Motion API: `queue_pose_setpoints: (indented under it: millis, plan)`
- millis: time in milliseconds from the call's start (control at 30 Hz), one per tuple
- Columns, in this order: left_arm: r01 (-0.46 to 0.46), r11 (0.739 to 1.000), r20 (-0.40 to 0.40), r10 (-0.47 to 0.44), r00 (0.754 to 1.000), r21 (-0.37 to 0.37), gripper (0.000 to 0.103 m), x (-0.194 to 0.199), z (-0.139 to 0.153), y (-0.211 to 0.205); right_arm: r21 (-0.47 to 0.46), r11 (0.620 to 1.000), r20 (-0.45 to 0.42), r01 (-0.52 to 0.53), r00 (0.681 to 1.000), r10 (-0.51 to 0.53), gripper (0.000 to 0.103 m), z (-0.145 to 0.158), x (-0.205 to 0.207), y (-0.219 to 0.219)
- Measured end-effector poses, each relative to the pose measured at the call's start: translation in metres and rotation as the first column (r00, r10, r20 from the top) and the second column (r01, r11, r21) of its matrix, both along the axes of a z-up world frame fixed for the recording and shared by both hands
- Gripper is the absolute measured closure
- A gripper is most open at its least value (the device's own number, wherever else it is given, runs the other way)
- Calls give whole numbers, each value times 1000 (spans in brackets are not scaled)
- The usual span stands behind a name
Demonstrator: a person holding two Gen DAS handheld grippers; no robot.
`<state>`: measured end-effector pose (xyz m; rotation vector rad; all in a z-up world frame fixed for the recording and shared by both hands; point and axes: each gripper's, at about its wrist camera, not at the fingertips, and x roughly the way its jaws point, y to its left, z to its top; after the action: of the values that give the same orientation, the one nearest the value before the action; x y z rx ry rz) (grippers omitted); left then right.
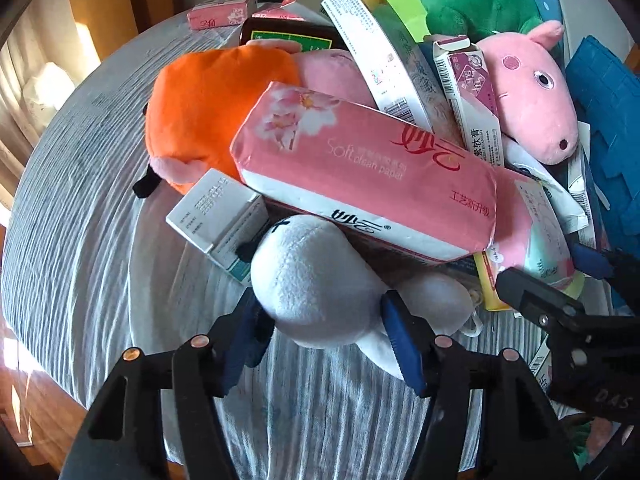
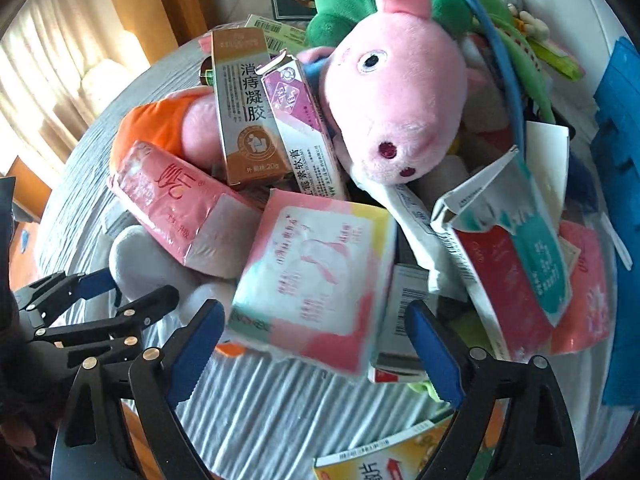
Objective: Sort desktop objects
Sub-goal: 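Grasp the white bunny with the left tool while the right tool grasps the pink Kotex pad pack, then carry the bunny and the pad pack over the blue crate with both tools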
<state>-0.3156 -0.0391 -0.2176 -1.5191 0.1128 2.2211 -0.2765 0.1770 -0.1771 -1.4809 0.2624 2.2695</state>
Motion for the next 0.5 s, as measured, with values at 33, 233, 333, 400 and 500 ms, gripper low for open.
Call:
queue_pose_setpoints:
  millis: [33, 233, 333, 400, 500]
  plan:
    - [4, 1000, -6, -4, 1000, -4, 45, 1, 1, 0, 25, 1000, -3, 1, 1000, -1, 33, 0, 0, -1]
    - [-10, 1000, -28, 10, 1000, 14, 55, 12, 19, -14, -3, 1000, -24, -2, 1000, 2, 35, 8, 14, -5]
    - [-28, 1000, -65, 28, 997, 13, 56, 29, 39, -17, -1, 1000, -44, -25, 999, 25, 36, 18, 26, -10]
    - [-47, 999, -93, 49, 995, 24, 56, 38, 56, -19, -1, 999, -66, -44, 997, 44, 36, 28, 34, -13]
    - [-70, 997, -169, 74, 983, 30, 56, 52, 89, -18, 19, 998, -112, -68, 991, 70, 36, 50, 42, -15]
